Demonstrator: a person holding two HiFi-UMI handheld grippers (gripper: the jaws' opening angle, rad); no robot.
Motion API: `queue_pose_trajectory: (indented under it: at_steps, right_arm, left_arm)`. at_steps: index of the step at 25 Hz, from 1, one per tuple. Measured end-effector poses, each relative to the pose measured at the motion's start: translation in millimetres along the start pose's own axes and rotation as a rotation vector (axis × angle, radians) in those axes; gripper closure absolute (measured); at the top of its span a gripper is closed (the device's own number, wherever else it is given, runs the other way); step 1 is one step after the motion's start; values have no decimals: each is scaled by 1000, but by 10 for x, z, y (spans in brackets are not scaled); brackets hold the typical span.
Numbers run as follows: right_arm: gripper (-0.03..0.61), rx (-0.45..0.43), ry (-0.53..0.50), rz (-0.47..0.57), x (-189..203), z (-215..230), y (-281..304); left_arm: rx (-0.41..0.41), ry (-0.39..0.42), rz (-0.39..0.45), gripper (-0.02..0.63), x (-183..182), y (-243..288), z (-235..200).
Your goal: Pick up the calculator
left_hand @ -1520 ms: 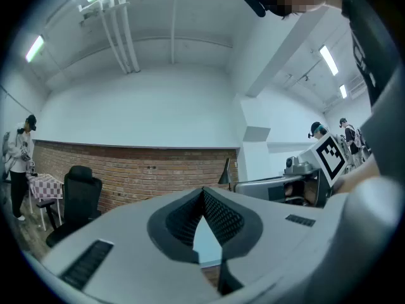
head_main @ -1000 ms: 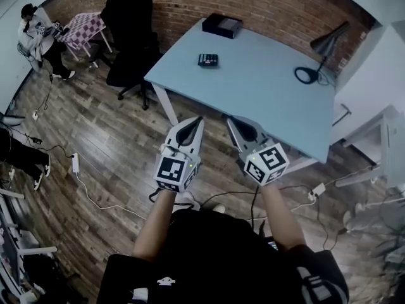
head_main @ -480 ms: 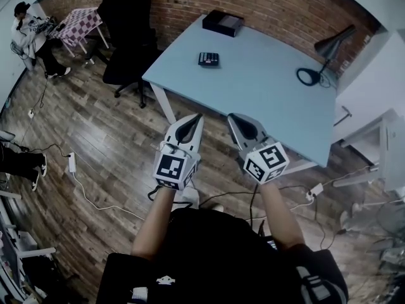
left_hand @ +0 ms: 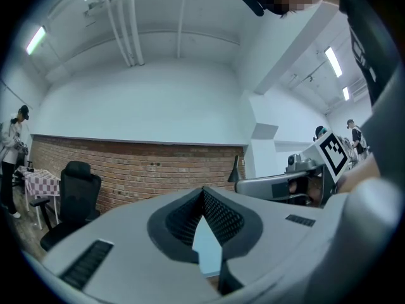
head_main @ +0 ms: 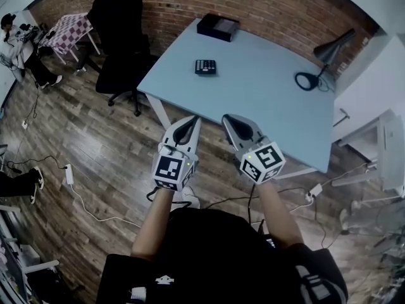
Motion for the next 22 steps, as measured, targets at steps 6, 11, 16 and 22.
queue_pose_trajectory:
  at_steps: [6,11,16,22]
  right_arm:
    - [574,-14,-21,16,-69,64,336]
    - [574,-6,-29,23,-107,94,571]
    - [574,12,-26,22,-110,110,761]
    - [574,31,-27,15,-87,78,955]
  left_arm:
    - [-4,-3,12,604,-5,158,-324]
    - [6,-1,24,604,-35,227,-542]
    - [21,11,30,604,-36,286,-719]
    - [39,-51,53,604,-1,332,-970]
Point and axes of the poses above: the fingertips, and each gripper's own axes: y forward along the fingers, z to its right, x out of its underside, the point moved 8 cm from there along -y, backward along the fingers
